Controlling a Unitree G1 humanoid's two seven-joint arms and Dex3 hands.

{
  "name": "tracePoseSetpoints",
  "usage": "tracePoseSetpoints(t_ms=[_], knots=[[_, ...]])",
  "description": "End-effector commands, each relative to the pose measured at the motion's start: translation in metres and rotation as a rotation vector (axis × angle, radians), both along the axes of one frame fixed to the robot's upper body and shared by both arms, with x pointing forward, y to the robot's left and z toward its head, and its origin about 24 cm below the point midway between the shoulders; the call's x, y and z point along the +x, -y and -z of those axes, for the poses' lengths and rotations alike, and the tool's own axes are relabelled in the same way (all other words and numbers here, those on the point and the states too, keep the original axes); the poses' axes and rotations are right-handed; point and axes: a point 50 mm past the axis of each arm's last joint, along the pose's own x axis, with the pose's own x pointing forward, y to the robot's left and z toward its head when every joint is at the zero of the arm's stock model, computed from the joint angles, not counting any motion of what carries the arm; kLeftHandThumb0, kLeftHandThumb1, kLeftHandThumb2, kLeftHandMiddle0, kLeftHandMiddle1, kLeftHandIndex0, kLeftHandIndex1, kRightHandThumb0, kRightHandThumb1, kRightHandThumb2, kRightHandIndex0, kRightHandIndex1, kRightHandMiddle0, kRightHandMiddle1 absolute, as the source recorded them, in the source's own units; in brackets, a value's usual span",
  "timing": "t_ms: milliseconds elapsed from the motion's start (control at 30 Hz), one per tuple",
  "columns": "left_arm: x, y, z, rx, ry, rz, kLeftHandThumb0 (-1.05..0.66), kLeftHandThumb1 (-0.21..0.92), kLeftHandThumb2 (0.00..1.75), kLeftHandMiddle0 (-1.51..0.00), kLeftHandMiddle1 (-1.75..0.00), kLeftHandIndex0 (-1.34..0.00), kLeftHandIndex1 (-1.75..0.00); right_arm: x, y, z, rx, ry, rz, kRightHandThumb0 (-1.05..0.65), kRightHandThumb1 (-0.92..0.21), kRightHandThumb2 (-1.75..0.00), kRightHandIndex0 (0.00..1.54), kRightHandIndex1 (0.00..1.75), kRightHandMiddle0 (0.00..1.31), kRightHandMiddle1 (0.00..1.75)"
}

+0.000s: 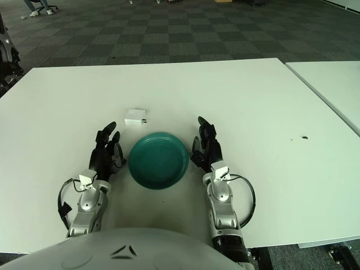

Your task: Put the charger into the plate.

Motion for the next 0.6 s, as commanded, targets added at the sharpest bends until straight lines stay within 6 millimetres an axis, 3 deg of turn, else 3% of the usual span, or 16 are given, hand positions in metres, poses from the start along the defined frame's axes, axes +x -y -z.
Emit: tracePoseSetpoints(t_ms=[0,200,333,567], knots=[[0.01,-0.008,-0.008,0.008,-0.009,-0.002,-0.92,0.92,1.07,-0.27,0.0,0.0,-0.71,-0.022,0.002,0.036,0.009,-0.23,0.023,-0.99,-0.92,-0.87,0.16,0.0,0.0,0.56],[0.043,-0.019,-0.061,0.136,0.186,-0.1,-0.9,0.92,1.06,-0.26,0.0,0.0,-0.66,-0.019,0.002,0.038,0.013,-0.232,0.021,-0.99,-0.92,-0.85,0.16,0.0,0.0,0.56],[0.064,-0.023,-0.098,0.345,0.347,-0.163,-0.87,0.92,1.02,-0.25,0.0,0.0,-0.63,-0.017,0.001,0.039,0.012,-0.236,0.017,-0.99,-0.92,-0.85,0.16,0.0,0.0,0.55],[0.09,-0.028,-0.107,0.665,0.415,-0.136,-0.86,0.92,0.92,-0.24,0.0,0.0,-0.64,-0.013,-0.002,0.04,0.009,-0.233,0.015,-1.0,-0.92,-0.86,0.14,0.0,0.0,0.54]])
